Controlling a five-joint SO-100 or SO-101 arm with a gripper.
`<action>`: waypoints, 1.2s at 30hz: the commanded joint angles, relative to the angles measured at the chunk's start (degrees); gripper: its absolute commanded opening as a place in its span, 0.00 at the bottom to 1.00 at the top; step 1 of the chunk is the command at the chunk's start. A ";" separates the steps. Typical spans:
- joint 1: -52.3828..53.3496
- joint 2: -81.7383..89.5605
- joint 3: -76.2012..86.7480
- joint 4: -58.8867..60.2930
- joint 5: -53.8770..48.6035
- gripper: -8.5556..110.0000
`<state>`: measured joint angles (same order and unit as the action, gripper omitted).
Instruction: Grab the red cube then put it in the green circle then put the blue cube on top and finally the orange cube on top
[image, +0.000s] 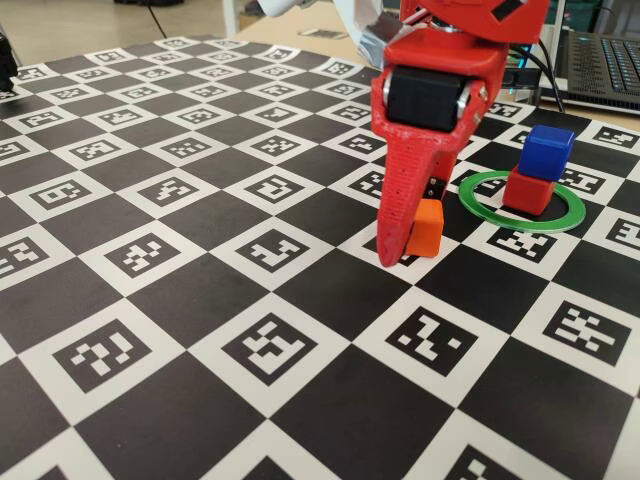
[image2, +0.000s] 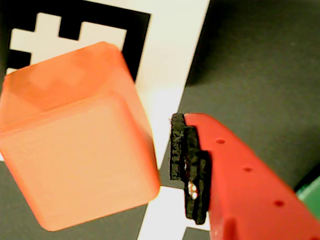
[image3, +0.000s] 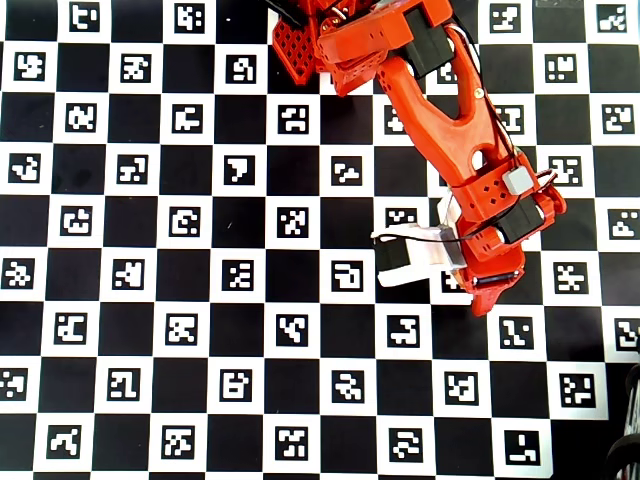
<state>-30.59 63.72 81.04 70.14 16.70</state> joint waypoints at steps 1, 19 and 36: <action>-0.44 1.67 -1.41 -0.62 -2.20 0.41; 2.55 3.60 1.67 -3.96 -17.93 0.40; 1.76 4.48 2.72 -4.83 -17.49 0.31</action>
<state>-28.48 63.72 84.29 65.65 -1.32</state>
